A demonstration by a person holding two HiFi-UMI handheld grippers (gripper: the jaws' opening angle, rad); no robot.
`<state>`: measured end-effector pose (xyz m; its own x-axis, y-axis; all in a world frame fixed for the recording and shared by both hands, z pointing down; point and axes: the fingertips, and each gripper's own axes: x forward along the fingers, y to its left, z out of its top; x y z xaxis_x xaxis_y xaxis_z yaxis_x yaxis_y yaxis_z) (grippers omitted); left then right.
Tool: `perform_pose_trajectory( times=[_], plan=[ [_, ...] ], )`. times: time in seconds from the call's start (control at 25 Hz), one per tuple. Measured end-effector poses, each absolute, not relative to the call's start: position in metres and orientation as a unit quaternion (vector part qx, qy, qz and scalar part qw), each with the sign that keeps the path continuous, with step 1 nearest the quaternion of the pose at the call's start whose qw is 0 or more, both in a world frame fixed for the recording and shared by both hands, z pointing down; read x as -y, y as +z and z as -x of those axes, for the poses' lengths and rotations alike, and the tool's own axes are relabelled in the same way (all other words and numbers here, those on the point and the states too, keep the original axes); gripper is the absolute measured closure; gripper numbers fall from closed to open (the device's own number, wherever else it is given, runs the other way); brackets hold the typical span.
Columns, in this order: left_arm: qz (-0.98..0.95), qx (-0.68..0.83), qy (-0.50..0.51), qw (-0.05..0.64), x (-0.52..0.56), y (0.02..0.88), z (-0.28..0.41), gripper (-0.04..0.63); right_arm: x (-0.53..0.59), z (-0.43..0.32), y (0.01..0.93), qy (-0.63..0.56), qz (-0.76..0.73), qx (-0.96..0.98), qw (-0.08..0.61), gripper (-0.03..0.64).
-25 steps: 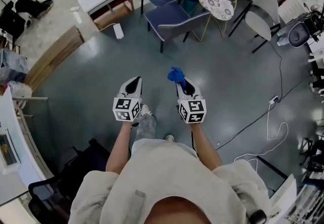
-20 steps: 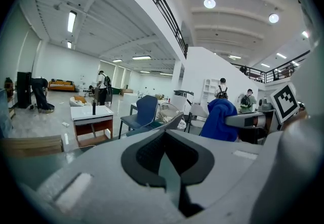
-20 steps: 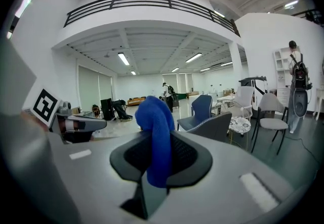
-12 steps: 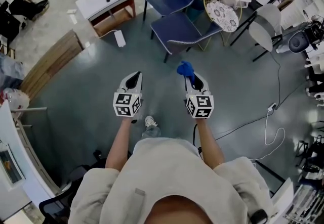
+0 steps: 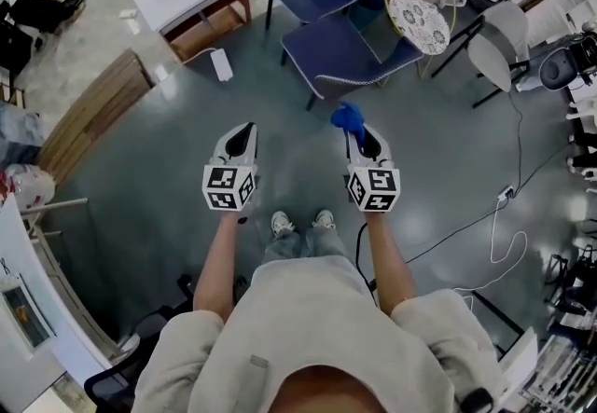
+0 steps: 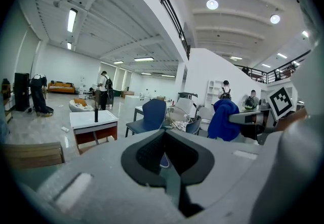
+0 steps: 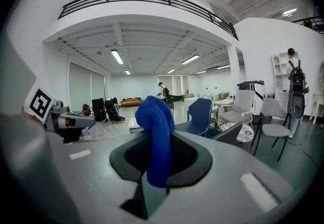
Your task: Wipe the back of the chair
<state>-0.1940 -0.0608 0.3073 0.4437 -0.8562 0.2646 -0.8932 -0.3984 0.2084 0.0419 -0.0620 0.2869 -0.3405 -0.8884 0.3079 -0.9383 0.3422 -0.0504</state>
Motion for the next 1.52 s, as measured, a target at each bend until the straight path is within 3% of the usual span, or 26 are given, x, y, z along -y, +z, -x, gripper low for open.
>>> perform_pose_trajectory(
  times=[0.84, 1.52],
  plan=[
    [-0.813, 0.542, 0.094, 0.192, 0.080, 0.403, 0.151, 0.594, 0.109, -0.067, 0.384, 0.157, -0.529, 0.824, 0.131, 0.551],
    [-0.794, 0.549, 0.105, 0.239, 0.071, 0.567, 0.155, 0.594, 0.091, -0.063, 0.553, 0.208, -0.518, 0.811, 0.176, 0.549]
  ],
)
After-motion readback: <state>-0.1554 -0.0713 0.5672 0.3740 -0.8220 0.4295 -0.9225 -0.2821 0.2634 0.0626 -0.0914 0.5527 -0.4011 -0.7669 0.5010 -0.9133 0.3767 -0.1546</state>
